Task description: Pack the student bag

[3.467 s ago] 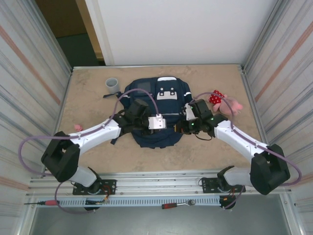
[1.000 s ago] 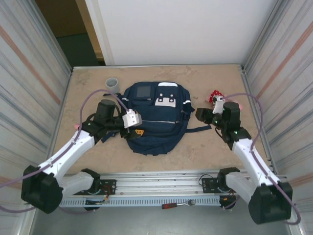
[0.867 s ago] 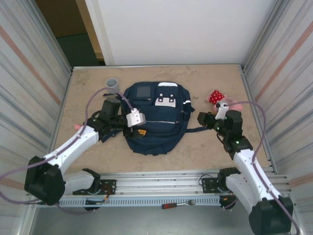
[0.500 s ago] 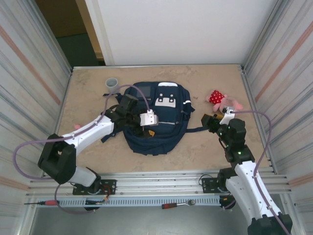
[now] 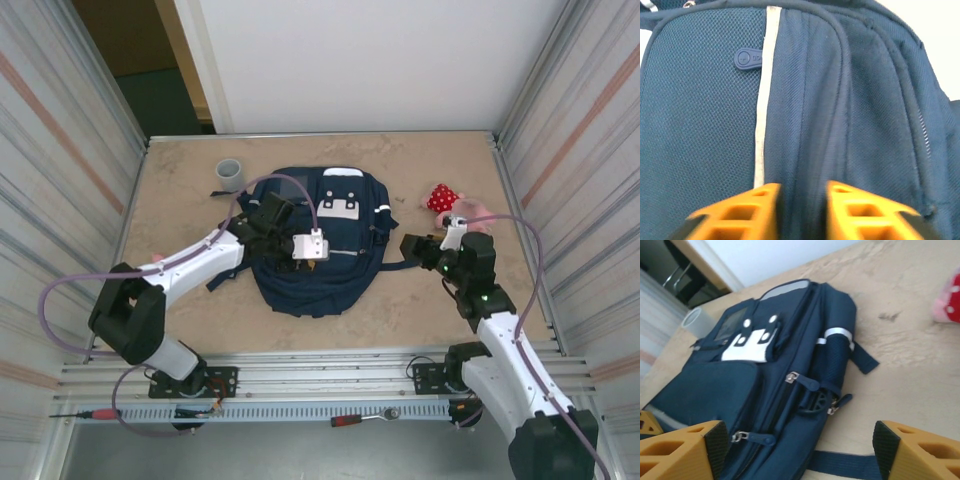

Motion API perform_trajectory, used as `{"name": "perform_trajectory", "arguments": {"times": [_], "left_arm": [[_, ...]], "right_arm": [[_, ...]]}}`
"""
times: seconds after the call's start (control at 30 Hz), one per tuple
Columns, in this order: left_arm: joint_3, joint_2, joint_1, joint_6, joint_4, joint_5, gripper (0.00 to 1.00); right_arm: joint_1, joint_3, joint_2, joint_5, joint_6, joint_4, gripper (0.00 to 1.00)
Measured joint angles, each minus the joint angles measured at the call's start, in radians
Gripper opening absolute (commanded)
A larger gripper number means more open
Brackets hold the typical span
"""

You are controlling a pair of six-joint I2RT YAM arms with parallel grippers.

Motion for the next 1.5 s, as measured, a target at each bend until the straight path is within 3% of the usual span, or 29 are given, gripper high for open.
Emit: {"name": "perform_trajectory", "arguments": {"times": [0.07,0.47,0.63,1.03,1.5], "left_arm": [[-0.027,-0.019,0.014,-0.037,0.027,0.039,0.0],[-0.286,-0.1,0.127,-0.446,0.46,0.281,0.0],[-0.302,-0.097,0.161,-0.525,0.523,0.36,0.0],[-0.303,-0.094,0.199,-0.557,0.551,0.439,0.0],[-0.303,-0.082,0.199,-0.53,0.552,0.454,0.0]], "right_arm": [[0.0,0.05,0.044,-0.053,-0.042,-0.003,0.81],[0.001,0.178,0.356,-0.369,-0.352,0.0,0.81],[0.016,0.204,0.445,-0.451,-0.453,0.032,0.81],[0.04,0.321,0.641,-0.624,-0.706,-0.031,0.79],[0.042,0.502,0.81,-0.688,-0.904,-0.272,0.74]]}}
